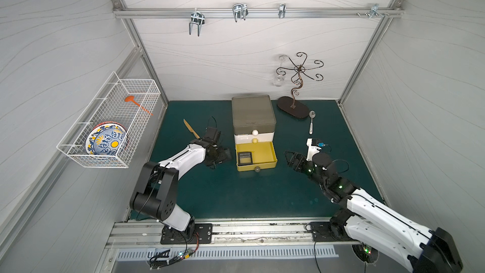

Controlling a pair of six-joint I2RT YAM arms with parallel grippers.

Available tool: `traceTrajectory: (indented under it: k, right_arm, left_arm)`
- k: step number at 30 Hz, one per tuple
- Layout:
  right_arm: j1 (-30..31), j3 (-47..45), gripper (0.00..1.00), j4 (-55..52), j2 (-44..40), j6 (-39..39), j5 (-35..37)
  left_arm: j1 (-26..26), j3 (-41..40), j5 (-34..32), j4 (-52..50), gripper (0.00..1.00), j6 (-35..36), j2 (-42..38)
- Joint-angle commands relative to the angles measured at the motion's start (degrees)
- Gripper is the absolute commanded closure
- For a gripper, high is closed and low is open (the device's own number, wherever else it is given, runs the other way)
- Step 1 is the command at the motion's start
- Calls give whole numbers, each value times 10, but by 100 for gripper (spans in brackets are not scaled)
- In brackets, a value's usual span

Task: Place the brooch boxes into the drawer by color
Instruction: Pick up the brooch box from the center of the board, then place the brooch box in the drawer.

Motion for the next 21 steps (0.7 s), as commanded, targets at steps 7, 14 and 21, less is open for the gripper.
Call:
traceTrajectory:
  k: [7, 14, 21]
  right_arm:
    - [-3, -4, 14, 6, 2, -7, 5]
    - [-3, 2, 13, 0, -4, -12, 6]
    - [-2, -4, 13, -13, -27, -13, 12]
  left_arm:
    - [-74, 41, 21, -8, 100, -10, -114]
    - [-157, 75, 17, 18, 100, -45, -52]
    - [-204, 108, 16, 63, 100, -70, 25]
